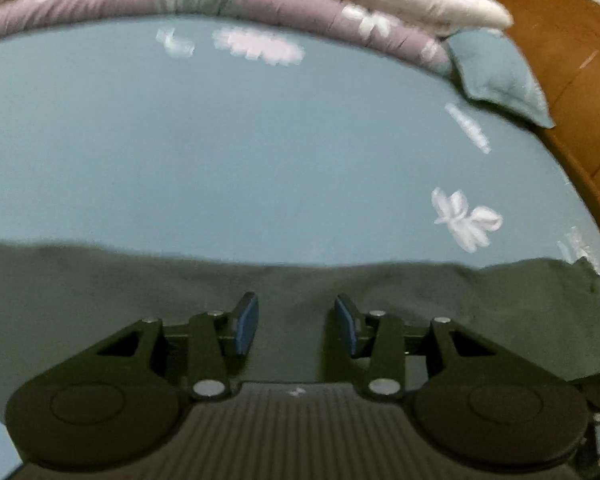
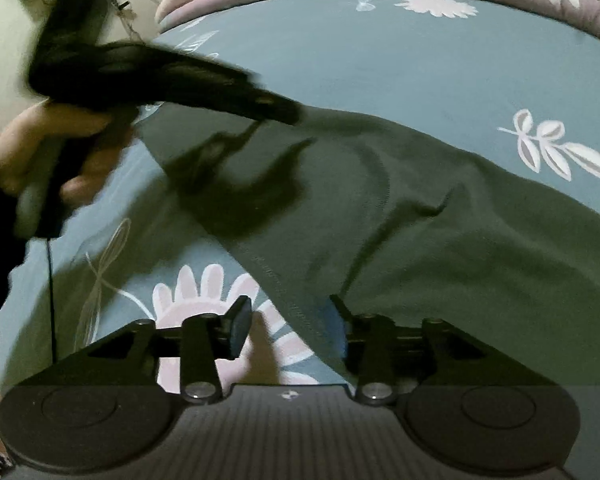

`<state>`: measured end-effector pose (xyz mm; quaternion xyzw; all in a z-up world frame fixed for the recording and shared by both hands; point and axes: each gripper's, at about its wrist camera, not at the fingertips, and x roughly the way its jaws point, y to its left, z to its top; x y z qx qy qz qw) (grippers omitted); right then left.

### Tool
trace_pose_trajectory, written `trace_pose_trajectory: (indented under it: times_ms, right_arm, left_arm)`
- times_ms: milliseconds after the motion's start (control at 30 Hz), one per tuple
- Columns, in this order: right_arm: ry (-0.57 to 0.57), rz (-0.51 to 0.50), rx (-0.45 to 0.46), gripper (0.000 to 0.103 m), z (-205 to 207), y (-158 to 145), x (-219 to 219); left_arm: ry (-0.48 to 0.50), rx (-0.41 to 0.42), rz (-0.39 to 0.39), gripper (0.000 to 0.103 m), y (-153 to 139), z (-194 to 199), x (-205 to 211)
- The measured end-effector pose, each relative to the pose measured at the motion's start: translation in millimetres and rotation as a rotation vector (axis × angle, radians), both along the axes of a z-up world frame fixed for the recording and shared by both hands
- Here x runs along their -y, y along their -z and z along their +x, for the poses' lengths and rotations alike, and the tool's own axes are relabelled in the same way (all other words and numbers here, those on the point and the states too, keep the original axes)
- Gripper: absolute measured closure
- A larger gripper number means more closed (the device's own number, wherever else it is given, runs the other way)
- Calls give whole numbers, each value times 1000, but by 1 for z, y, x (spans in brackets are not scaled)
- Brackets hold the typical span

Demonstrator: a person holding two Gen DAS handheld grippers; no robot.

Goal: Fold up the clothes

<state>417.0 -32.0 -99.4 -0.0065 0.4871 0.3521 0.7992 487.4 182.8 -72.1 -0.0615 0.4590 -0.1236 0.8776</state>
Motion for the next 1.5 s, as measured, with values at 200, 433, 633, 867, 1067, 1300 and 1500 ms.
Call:
trace_pose_trajectory:
  times_ms: [200,433,633,867,1067,1300,1500]
  right_arm:
    - [-23,10,13,50,-6,0,-3]
    - [-41,-8,30,42,-12,-2,-8]
    - [-30,9,16,42,-9,0,-8]
    - [-27,38,9,39,-7,3,-5]
    - [-26,46,6,39,-6,2,-3]
    - [29,51,32,38,-4,-13,9]
    - [223,14,123,35,11,-48,74]
  left_arm:
    - [-40,-53,-42,60,4,-5,-26]
    - [-76,7,-49,56,4,39,-23]
    - [-220,34,54,63,3,61,-61]
    - [-102,68,-7,49,-15,23,-61]
    - [-35,45,171,45,13,-11,-54]
    - [-30,93,214,50,-16,-17,-35]
    - [114,71,131,46,-2,-9,23]
